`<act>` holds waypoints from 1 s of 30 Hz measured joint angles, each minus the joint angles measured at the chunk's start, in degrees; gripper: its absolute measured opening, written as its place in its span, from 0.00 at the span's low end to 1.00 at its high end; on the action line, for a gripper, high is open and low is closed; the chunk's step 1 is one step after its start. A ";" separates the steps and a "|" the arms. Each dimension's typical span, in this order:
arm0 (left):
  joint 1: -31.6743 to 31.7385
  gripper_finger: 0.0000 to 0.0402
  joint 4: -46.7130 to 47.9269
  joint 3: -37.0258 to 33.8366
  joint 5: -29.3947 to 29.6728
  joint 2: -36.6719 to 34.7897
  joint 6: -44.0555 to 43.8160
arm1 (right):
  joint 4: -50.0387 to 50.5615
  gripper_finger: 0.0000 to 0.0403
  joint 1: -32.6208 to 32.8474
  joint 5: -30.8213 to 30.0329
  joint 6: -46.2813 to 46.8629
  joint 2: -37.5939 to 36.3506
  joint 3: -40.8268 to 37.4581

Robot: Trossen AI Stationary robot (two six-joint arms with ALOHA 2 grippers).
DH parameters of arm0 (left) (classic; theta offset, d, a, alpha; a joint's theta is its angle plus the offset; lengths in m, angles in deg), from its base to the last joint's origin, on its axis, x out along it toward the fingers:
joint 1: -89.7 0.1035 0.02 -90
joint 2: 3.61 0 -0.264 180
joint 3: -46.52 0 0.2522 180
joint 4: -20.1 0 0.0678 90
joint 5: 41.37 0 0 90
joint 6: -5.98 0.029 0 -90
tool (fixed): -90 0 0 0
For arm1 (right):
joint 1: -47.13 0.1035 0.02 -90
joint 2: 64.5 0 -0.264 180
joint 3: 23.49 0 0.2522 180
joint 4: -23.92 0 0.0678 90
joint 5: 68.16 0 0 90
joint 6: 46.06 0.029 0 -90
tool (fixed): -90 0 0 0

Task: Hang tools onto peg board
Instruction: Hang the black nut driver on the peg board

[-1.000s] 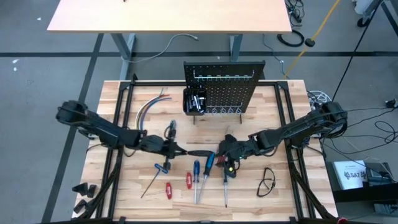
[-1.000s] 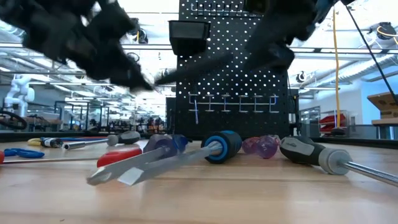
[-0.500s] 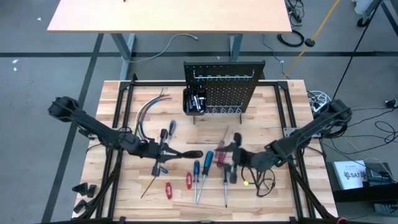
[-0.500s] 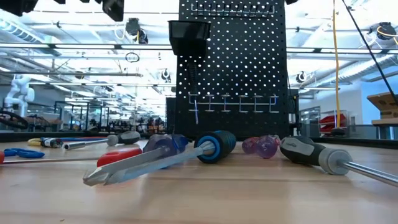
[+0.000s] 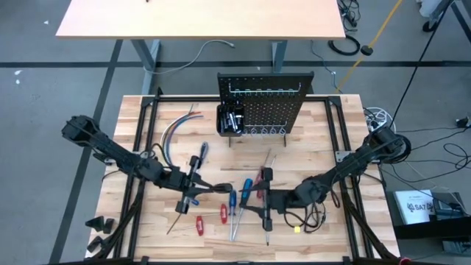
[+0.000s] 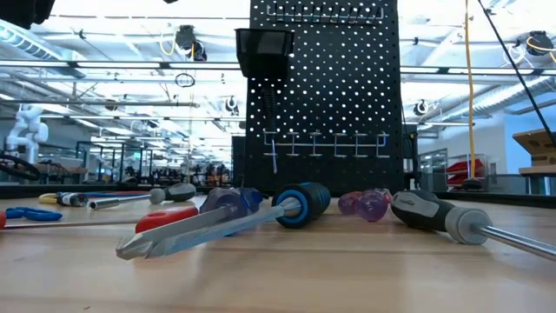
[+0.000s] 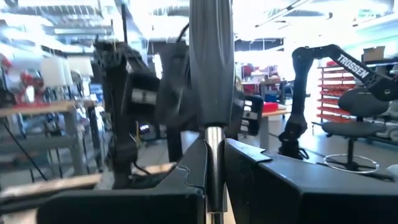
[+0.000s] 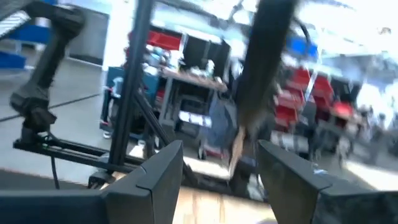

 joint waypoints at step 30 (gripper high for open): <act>10.73 0.07 -6.96 4.63 -20.38 2.99 3.11 | 3.78 0.49 -6.84 15.23 3.27 -11.00 0.02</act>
